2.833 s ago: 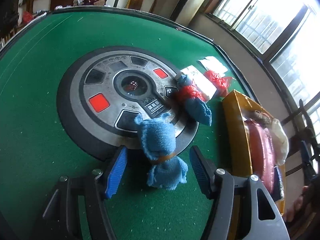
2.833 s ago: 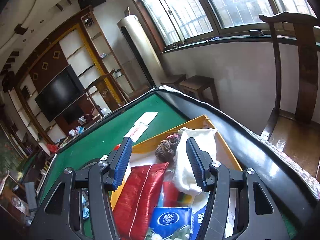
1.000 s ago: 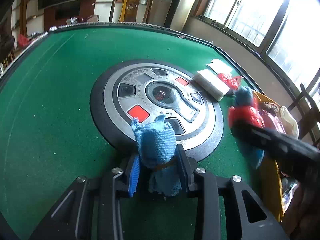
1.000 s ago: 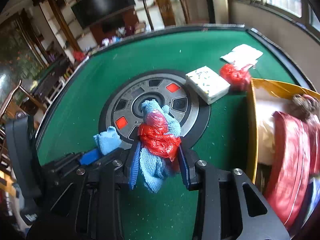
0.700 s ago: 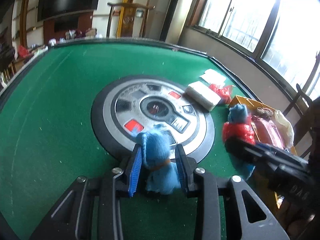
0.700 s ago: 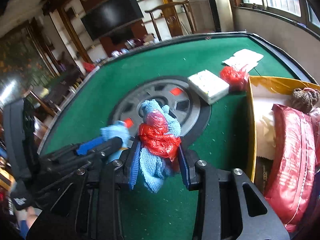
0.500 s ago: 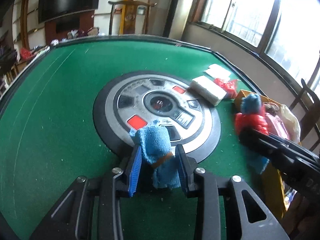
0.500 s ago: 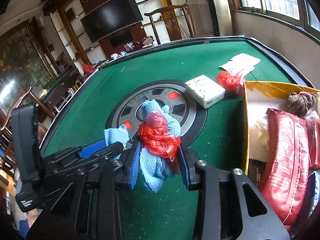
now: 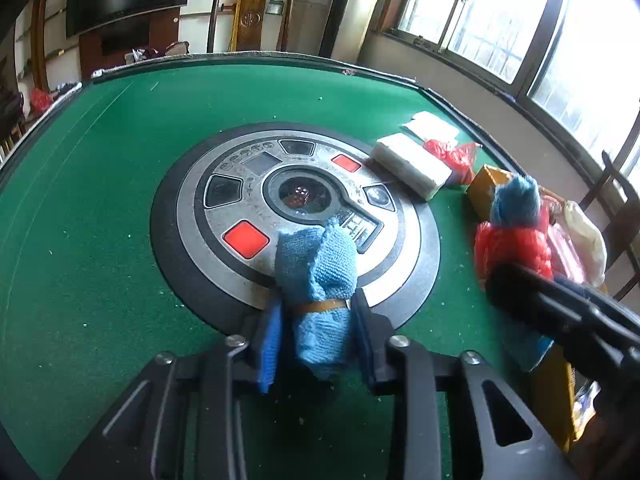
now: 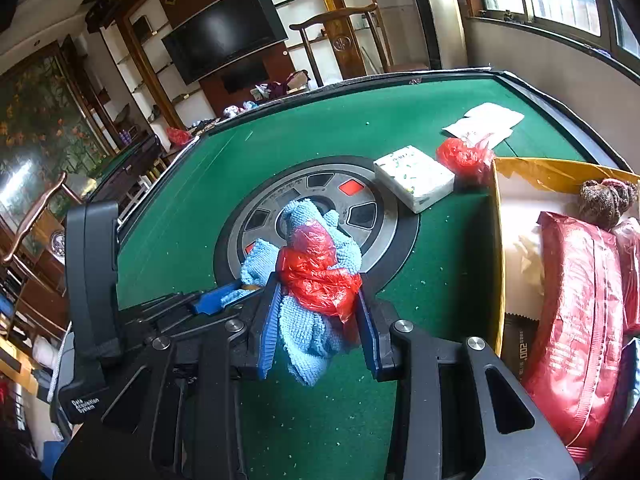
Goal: Organize soft objects
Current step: 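Lift the knit doll and blue towel bundle with both grippers, then carry both items over the tray and open both grippers to release them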
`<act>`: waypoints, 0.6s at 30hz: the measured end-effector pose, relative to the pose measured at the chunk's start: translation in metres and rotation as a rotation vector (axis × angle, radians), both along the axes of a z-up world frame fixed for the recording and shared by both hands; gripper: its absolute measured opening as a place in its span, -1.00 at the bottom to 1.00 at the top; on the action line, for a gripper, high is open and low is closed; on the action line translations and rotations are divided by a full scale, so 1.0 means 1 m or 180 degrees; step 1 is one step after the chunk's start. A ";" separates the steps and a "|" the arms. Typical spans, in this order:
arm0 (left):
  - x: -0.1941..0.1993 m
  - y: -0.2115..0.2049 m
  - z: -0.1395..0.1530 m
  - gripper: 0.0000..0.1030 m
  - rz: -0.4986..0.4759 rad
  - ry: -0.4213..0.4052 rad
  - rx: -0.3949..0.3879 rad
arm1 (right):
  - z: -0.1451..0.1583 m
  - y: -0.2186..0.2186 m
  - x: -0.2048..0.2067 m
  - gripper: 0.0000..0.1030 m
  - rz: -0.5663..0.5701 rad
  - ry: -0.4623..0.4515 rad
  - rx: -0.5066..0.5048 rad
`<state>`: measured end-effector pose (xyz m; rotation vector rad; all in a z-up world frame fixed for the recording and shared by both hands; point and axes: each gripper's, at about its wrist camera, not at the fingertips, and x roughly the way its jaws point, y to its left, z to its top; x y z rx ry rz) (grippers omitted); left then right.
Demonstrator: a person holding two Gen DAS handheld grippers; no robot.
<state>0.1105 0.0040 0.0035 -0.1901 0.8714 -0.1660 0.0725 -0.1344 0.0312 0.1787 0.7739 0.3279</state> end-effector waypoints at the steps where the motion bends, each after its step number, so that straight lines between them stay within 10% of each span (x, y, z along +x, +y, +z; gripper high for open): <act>1: -0.001 0.000 0.001 -0.43 0.0000 -0.0014 -0.0014 | 0.000 -0.001 0.000 -0.34 -0.0013 -0.0003 0.0004; 18: -0.019 0.008 0.031 -0.43 -0.0029 -0.0369 -0.0166 | 0.008 -0.011 -0.002 -0.34 -0.0097 -0.0080 0.0040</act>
